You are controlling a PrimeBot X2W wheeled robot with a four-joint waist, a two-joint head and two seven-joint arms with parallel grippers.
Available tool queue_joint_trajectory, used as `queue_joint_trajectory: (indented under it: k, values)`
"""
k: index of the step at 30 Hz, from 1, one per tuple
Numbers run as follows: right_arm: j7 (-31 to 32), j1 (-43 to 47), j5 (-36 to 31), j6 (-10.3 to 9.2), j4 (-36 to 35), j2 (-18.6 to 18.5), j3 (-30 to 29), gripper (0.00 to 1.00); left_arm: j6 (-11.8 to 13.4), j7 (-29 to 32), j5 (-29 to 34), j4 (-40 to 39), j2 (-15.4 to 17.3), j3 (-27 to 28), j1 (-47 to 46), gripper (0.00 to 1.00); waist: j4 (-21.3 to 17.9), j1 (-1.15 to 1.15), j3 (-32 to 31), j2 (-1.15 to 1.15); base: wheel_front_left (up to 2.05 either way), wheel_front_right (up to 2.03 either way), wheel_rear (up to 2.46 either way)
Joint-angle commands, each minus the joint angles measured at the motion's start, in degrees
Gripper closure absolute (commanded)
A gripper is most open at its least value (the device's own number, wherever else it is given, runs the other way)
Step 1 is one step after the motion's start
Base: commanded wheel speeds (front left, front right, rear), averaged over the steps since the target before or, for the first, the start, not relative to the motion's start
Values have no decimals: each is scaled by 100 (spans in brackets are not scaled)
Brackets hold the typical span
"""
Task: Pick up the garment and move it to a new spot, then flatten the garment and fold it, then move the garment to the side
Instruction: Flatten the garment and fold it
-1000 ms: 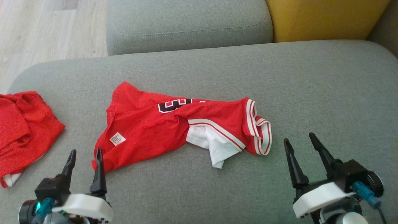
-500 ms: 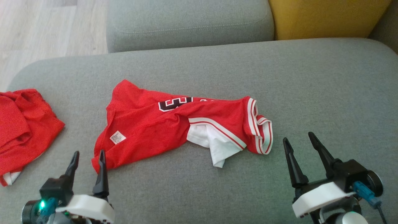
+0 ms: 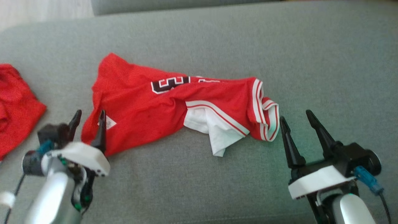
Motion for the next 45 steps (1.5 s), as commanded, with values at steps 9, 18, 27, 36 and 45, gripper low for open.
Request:
queue_joint_trajectory:
  k: [9, 18, 27, 36, 45]
  values:
    - [-255, -479, 123, 43, -5, -24, 204, 0, -436, 111, -365, 853, 235, 375, -924, 100, -205, -1, 562, 0, 0, 0, 0]
    - [-406, -577, 215, 43, 166, -24, 128, 0, -529, -315, -367, 298, 387, 539, -1119, 100, -175, -1, 608, 0, 0, 0, 0]
    - [-464, -580, 286, 43, 284, -24, 118, 0, -263, 240, -895, -1472, 469, 887, -557, 100, -95, -1, 484, 0, 0, 0, 0]
    - [-474, -603, 392, 43, 290, -23, 40, 0, 94, 412, -1303, -1966, 492, 1286, 707, 100, -98, -1, 655, 0, 0, 0, 0]
    - [-482, -823, 367, 43, 312, -23, 98, 0, -154, 45, -1074, -1256, 477, 1076, -148, 100, -141, -1, 914, 0, 0, 0, 0]
